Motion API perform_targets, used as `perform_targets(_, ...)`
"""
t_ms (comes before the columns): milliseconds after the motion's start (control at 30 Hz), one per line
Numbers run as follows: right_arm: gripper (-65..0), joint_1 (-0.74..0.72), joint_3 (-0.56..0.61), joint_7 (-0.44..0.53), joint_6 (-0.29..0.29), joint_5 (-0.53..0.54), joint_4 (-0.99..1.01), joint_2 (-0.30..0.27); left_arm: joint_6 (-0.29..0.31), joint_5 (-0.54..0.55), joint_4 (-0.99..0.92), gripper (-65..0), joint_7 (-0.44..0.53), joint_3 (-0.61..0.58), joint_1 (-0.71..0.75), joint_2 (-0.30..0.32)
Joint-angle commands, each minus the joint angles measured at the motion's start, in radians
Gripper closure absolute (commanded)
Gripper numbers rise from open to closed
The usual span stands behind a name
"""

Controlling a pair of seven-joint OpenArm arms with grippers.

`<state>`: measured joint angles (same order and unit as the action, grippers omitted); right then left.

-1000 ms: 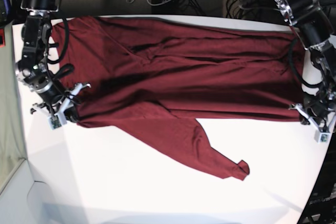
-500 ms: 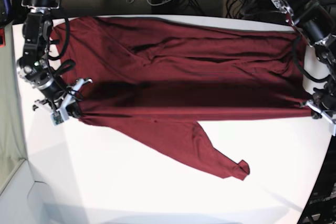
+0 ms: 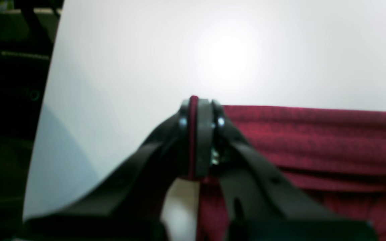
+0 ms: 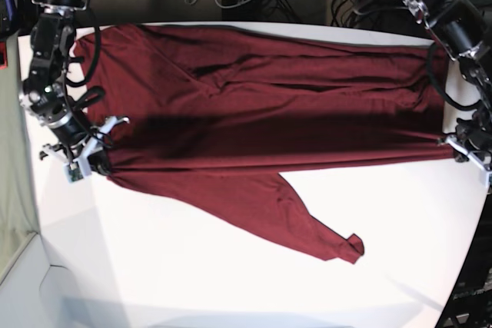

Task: Layout the t-shirt on the table in an organized manner, then fold the t-shirt properly
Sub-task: 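Fold the grasped side edge over toward the collar with both grippers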

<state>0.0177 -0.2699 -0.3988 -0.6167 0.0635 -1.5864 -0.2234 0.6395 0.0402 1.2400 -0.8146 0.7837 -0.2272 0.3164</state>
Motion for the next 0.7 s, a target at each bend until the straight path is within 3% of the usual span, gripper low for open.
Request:
perform_targets(0,0.0,-0.002,-0.009,0.022,0.002,0.008,-0.032,-0.009,-0.007,0.003,0.02,-0.2,0.019,0.004,-0.008,0.025)
perform_targets(200,0.0,0.055,-0.009,0.022,0.002,0.008,-0.102,0.019,-0.007,0.003,0.02,-0.2,0.019,0.004,0.024,0.023)
perform_targets(667,0.0,0.172,-0.009,0.024,0.002,0.008,-0.17,0.02,-0.007,0.003,0.073,-0.2,0.021,0.006,0.099,0.025)
